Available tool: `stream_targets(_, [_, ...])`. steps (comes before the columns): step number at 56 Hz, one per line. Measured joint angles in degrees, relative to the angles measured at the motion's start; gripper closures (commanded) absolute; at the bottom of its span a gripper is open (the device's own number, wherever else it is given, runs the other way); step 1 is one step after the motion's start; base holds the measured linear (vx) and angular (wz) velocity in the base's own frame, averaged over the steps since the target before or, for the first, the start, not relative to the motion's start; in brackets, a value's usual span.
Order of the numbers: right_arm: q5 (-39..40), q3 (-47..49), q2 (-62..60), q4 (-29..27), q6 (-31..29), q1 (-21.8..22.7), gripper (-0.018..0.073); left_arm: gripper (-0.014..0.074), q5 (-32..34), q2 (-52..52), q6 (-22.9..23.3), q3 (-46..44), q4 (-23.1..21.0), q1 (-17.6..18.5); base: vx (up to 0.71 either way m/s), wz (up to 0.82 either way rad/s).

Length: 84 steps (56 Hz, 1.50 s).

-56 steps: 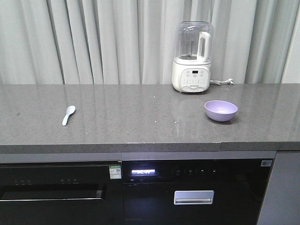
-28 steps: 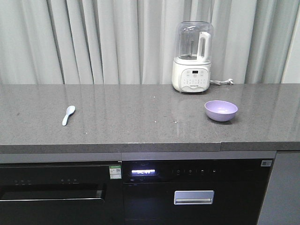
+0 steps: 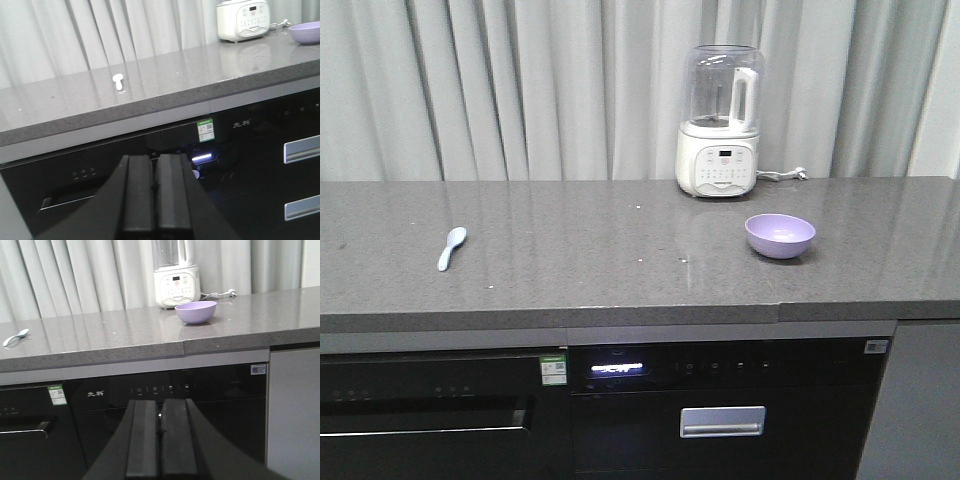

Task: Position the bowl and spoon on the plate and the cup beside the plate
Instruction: 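Drive the base toward the counter with the spoon and lavender bowl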

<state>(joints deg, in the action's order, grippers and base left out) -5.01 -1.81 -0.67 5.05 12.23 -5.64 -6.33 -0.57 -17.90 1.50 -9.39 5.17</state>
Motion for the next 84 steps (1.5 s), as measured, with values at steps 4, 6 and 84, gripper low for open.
stream_targets(4, [0.0, 0.0, 0.0, 0.0, 0.0, 0.0, 0.0560, 0.0594, 0.0, 0.0, 0.0, 0.0, 0.0, 0.0, 0.06, -0.23])
stream_targets(6, [0.0, 0.0, 0.0, 0.0, 0.0, 0.0, 0.0560, 0.0594, 0.0, 0.0, 0.0, 0.0, 0.0, 0.0, 0.07, -0.29])
stream_targets(84, [0.0, 0.0, 0.0, 0.0, 0.0, 0.0, 0.0560, 0.0594, 0.0, 0.0, 0.0, 0.0, 0.0, 0.0, 0.23, 0.07])
